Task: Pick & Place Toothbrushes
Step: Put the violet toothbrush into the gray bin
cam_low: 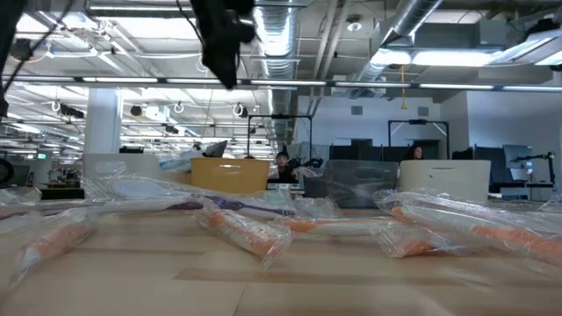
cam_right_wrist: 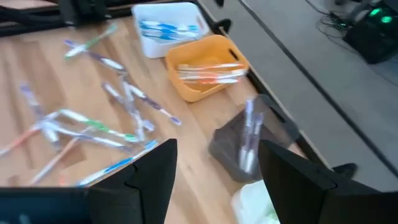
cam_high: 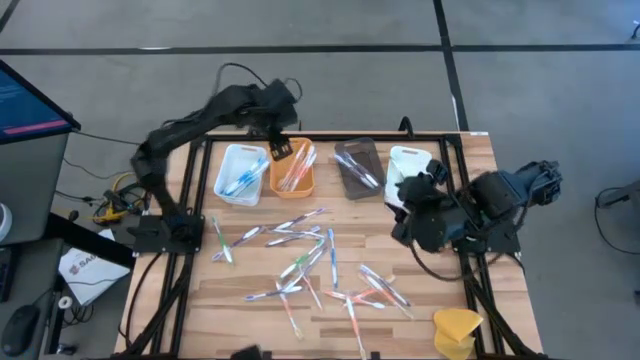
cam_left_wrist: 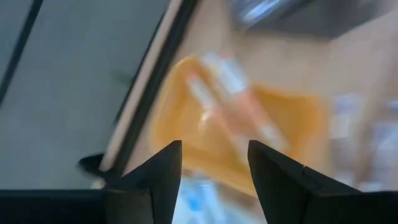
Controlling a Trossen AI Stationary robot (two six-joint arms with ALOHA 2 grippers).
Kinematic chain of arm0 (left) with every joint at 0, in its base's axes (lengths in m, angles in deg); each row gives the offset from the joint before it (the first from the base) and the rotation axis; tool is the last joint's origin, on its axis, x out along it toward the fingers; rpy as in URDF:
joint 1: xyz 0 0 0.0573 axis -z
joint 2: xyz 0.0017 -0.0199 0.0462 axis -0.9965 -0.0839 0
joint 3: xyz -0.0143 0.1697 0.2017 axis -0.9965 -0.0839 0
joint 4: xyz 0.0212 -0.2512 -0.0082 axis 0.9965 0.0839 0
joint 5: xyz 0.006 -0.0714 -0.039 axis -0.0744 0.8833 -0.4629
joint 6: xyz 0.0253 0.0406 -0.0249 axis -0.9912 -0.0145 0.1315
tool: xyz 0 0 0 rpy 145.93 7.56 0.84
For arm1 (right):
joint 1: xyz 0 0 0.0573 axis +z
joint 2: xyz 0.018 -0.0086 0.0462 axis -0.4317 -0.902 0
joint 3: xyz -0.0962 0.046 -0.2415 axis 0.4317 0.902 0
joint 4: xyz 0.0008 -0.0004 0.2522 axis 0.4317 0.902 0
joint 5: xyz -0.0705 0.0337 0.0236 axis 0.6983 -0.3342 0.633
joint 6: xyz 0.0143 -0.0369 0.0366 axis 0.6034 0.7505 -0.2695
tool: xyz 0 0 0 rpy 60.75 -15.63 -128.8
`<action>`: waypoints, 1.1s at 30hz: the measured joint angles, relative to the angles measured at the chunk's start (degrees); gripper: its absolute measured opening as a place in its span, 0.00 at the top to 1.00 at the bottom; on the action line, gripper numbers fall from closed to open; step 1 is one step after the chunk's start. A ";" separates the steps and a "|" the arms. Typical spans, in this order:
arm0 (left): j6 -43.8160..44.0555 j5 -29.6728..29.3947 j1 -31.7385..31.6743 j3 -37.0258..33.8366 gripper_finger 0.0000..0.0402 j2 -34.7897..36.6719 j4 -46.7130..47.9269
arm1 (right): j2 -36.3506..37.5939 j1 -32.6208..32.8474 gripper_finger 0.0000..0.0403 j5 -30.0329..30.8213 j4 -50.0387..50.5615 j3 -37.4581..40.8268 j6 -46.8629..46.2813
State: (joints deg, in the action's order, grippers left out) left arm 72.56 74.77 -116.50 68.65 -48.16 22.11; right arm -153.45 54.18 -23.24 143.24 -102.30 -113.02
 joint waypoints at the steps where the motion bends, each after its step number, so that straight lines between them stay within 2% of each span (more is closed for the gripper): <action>1: 1.12 1.79 0.91 -0.78 0.56 2.55 -0.40 | 0.05 1.31 0.45 0.00 0.00 -0.01 -0.88; 6: 4.29 9.62 6.94 -10.53 0.56 17.10 -7.94 | 0.33 8.77 0.45 2.20 -0.24 0.49 -4.39; 13: 13.34 9.85 20.35 -32.38 0.55 38.29 -23.50 | 0.86 14.09 0.45 4.78 0.16 12.19 -14.55; 17: 16.20 8.95 27.64 -46.19 0.55 47.13 -41.16 | 0.86 15.80 0.45 5.35 -0.08 21.40 -24.59; 20: 16.21 7.10 31.09 -56.08 0.55 49.96 -54.93 | 0.88 17.64 0.45 7.95 -0.26 30.02 -35.45; 23: 16.22 7.05 32.84 -63.69 0.55 50.60 -63.85 | 0.93 20.29 0.45 11.09 -2.00 40.41 -48.95; 28: 16.24 7.63 35.02 -71.35 0.55 50.49 -68.30 | 1.04 23.26 0.45 13.52 -9.28 55.75 -62.33; 33: 15.14 7.74 37.39 -74.51 0.55 50.89 -70.53 | 2.68 23.15 0.45 14.11 -12.08 63.88 -69.01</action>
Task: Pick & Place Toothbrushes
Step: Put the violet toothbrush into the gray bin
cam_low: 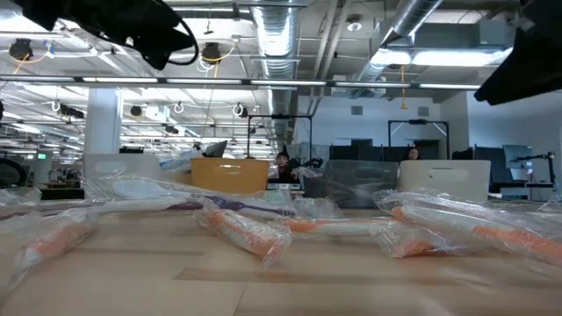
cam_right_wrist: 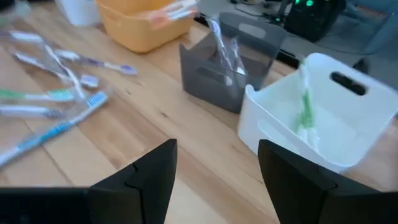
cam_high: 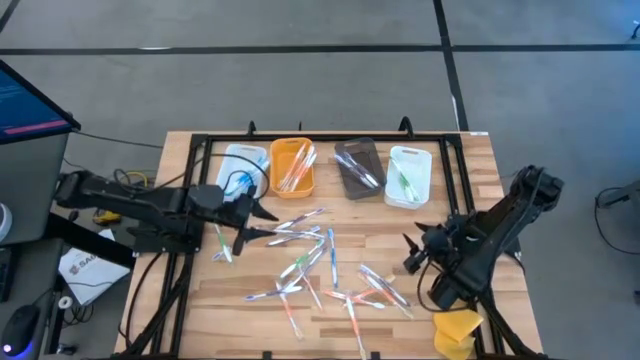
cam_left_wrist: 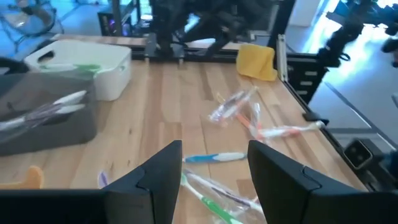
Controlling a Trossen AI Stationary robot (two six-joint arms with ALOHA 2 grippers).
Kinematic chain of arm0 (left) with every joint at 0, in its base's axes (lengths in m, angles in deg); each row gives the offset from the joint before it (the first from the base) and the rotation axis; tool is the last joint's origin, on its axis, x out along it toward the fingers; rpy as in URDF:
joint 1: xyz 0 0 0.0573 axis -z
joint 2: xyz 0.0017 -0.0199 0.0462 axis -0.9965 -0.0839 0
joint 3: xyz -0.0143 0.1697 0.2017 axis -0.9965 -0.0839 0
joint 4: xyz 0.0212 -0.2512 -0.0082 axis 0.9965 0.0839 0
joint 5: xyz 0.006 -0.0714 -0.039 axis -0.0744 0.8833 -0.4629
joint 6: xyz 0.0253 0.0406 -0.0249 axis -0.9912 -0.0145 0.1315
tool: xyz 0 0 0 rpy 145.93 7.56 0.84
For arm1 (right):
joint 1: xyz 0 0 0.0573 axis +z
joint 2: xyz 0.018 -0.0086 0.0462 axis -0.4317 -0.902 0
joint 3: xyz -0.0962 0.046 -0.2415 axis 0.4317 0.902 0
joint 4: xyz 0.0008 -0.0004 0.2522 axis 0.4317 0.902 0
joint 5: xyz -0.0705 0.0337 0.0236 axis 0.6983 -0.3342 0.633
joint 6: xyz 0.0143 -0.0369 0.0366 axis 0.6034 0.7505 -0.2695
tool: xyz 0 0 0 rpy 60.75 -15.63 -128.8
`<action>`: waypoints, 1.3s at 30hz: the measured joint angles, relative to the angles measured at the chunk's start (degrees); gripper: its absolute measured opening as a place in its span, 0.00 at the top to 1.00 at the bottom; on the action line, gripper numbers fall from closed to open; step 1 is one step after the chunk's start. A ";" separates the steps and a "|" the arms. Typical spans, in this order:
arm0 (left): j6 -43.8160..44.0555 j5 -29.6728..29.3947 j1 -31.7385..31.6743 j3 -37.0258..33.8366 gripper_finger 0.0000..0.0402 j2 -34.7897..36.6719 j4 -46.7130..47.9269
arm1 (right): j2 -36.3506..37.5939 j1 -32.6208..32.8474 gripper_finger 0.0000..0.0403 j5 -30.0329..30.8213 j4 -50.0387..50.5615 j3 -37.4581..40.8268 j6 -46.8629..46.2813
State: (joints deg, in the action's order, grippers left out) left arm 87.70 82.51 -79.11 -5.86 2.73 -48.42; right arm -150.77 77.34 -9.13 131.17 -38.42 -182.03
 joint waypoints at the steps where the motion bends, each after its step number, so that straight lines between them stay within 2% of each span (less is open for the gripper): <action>1: -0.68 0.00 0.46 -0.41 0.55 0.00 -0.54 | 0.90 -0.15 0.45 0.96 -1.56 1.39 -0.31; 4: -2.21 0.03 1.58 -1.90 0.55 0.00 -2.61 | 4.50 0.34 0.45 4.05 -9.38 5.34 3.05; 10: -2.18 0.06 2.37 -5.64 0.55 0.00 -7.56 | 12.34 0.23 0.45 3.76 -33.64 11.40 24.68; 15: -2.16 0.11 2.46 -7.28 0.55 -0.02 -8.38 | 18.10 -2.14 0.45 -2.55 -54.95 16.41 46.55; 19: -1.68 0.99 2.64 -8.18 0.55 -0.02 -9.04 | 19.72 -5.98 0.45 -8.58 -66.79 20.41 56.12; 24: -1.50 4.67 2.64 -10.09 0.55 -0.02 -10.40 | 16.47 -10.65 0.45 -12.97 -74.89 22.91 64.57; 30: -2.02 5.03 2.61 -12.31 0.55 -0.04 -12.77 | 8.14 -11.76 0.45 -14.68 -85.74 22.82 83.51; 36: -1.99 5.04 2.61 -15.13 0.55 -0.04 -17.88 | 4.99 -15.07 0.45 -23.71 -84.87 20.53 80.37; 39: -2.14 5.04 2.61 -15.24 0.55 -0.04 -17.94 | 3.81 -16.03 0.45 -26.24 -84.88 19.09 82.25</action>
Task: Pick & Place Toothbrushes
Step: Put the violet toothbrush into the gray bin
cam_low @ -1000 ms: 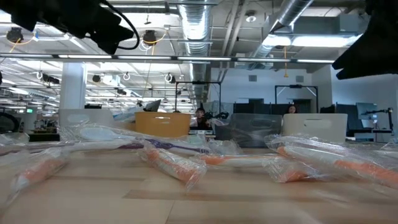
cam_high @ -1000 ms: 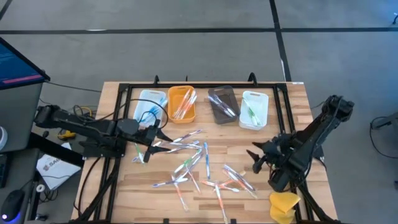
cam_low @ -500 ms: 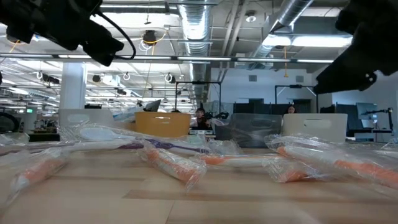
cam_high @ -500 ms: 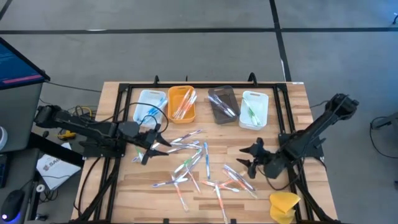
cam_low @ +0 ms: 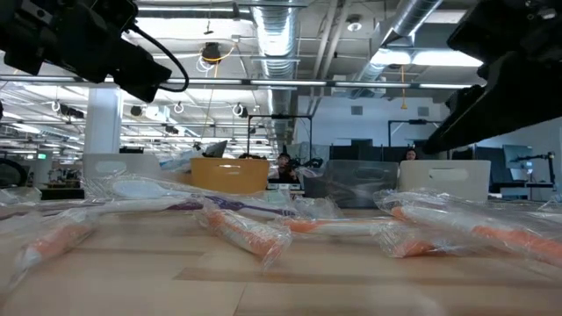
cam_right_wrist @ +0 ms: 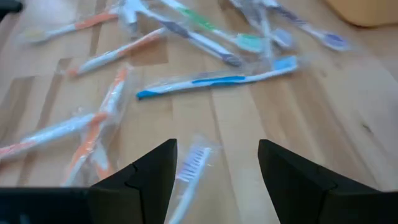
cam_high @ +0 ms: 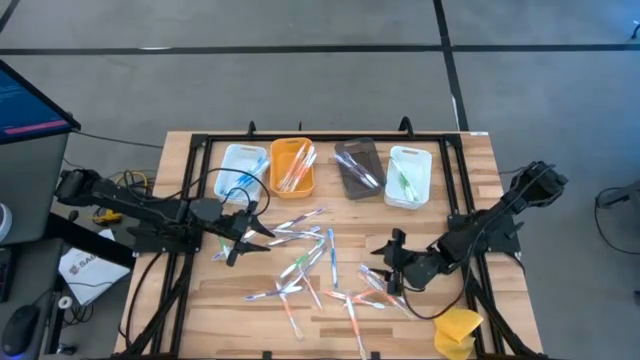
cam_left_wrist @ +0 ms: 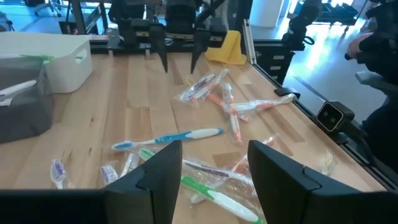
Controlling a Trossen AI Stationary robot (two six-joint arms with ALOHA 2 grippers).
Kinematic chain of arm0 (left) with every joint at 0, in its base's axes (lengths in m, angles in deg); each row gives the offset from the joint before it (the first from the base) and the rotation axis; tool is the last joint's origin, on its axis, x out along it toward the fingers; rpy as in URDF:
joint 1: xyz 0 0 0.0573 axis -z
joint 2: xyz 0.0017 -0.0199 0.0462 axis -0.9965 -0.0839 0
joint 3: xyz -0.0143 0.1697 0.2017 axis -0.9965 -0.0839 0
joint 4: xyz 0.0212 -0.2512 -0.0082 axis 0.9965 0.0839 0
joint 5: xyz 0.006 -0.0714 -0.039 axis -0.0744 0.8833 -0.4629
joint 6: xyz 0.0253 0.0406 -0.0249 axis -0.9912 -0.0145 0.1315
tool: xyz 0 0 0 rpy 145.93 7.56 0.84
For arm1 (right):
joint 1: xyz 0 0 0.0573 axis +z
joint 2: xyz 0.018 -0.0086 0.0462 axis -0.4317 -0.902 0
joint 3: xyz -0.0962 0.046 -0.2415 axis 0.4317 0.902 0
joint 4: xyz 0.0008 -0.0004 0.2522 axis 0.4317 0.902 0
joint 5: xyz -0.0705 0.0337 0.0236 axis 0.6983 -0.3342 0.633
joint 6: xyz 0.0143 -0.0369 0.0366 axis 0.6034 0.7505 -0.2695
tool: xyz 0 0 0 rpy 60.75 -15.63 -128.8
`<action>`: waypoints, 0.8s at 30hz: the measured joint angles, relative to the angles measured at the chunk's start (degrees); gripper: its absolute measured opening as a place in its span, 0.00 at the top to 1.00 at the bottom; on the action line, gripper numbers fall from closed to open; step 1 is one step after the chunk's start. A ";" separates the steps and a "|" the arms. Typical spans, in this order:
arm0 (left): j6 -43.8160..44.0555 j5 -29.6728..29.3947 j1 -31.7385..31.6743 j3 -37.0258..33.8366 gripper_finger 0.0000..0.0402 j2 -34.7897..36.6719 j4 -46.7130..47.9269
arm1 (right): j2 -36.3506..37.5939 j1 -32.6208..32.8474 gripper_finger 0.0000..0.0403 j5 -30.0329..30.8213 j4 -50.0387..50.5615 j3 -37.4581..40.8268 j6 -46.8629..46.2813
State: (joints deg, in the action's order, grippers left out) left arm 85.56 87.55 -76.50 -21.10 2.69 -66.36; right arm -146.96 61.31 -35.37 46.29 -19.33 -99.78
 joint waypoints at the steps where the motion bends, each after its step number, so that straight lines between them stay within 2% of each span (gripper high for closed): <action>1: -0.12 0.00 0.00 0.00 0.55 0.00 -0.13 | -0.51 -0.11 0.45 -1.18 -0.04 -0.49 1.03; 10: 3.74 0.37 0.42 -0.04 0.55 -1.12 -0.79 | -5.06 -2.23 0.45 -3.12 1.96 -1.66 -0.80; 15: 4.69 0.33 0.39 -0.04 0.55 -2.33 -1.22 | -6.72 -2.06 0.45 -6.25 1.40 -1.70 -3.26; 24: 4.56 0.22 0.39 -0.04 0.55 -5.30 -3.10 | -6.70 -2.02 0.45 -8.98 2.08 -1.73 -5.73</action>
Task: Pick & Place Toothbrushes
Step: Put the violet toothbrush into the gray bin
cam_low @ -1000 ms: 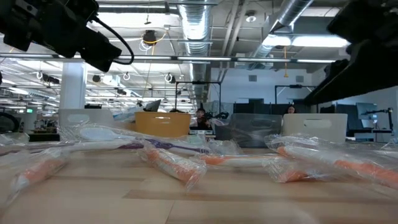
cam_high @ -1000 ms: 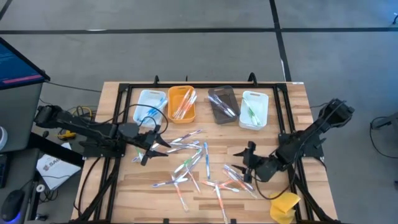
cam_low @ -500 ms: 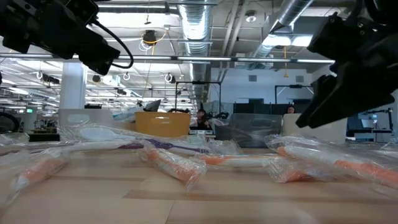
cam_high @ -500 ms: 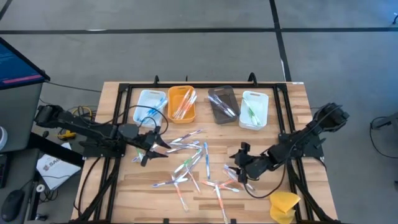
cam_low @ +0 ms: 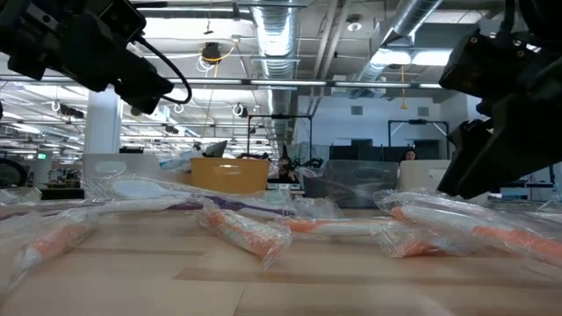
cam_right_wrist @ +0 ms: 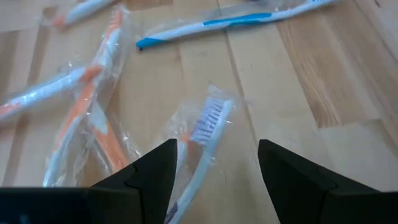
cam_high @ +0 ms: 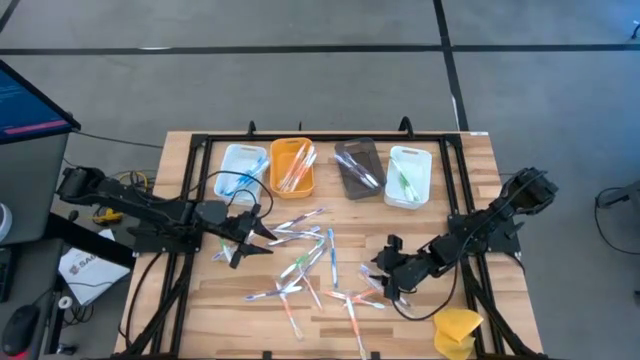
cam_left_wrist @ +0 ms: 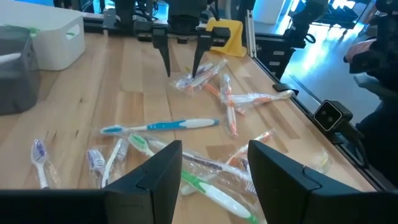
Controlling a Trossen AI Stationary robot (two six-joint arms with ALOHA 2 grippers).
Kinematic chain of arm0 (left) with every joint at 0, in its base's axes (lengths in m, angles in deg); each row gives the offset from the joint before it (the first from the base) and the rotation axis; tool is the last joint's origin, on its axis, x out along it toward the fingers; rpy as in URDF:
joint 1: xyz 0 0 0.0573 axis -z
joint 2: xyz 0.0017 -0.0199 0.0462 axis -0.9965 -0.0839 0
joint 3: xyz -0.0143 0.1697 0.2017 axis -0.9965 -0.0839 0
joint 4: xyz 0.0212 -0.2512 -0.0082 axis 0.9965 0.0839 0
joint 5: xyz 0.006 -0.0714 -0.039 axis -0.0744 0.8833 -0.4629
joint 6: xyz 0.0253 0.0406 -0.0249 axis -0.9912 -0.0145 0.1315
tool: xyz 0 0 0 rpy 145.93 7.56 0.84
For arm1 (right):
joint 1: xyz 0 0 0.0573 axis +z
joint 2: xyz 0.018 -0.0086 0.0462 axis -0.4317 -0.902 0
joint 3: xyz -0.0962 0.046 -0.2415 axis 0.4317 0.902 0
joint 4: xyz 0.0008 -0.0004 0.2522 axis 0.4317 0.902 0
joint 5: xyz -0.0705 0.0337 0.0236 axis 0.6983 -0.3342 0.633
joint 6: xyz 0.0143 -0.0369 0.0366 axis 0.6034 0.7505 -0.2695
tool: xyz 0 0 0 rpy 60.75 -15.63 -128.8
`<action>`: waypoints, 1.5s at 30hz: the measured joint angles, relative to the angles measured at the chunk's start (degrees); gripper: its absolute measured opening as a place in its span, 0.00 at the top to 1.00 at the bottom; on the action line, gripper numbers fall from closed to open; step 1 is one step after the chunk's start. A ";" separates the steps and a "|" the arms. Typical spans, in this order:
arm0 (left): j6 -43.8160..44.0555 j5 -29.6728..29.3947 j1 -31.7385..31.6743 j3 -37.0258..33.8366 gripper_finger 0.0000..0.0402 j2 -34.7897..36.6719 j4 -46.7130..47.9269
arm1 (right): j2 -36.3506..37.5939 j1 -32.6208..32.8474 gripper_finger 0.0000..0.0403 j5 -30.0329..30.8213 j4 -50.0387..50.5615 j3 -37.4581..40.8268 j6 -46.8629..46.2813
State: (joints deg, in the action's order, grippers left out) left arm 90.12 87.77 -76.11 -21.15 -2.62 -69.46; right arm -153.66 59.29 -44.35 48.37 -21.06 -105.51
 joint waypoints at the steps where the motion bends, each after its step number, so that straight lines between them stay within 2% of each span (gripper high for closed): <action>1: -0.01 -0.01 0.00 0.00 0.55 -0.24 -0.25 | 0.00 0.00 0.45 -0.02 0.15 0.00 -0.36; 8: -0.03 -0.04 0.00 0.00 0.55 -1.04 -1.10 | -0.41 1.08 0.45 0.06 -0.48 0.00 -0.85; 19: -0.02 -0.02 0.00 0.00 0.55 -1.01 -1.63 | -7.84 0.02 0.45 0.29 -6.50 -0.13 1.71; 29: 0.11 -0.02 0.07 0.00 0.55 -0.99 -1.84 | -6.90 -2.29 0.48 -1.73 -5.42 0.00 2.32; 35: 0.04 -0.02 0.07 0.00 0.55 -0.99 -1.84 | -6.88 -3.49 0.62 -2.16 -4.80 -0.11 0.29; 45: 0.00 -0.02 0.07 0.00 0.55 -0.99 -1.84 | -6.91 -3.96 0.96 -1.88 -4.29 -0.11 -0.03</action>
State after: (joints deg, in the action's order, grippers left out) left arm 90.12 87.75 -76.04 -21.15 -3.61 -71.31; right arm -160.57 55.33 -46.23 44.08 -21.17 -105.54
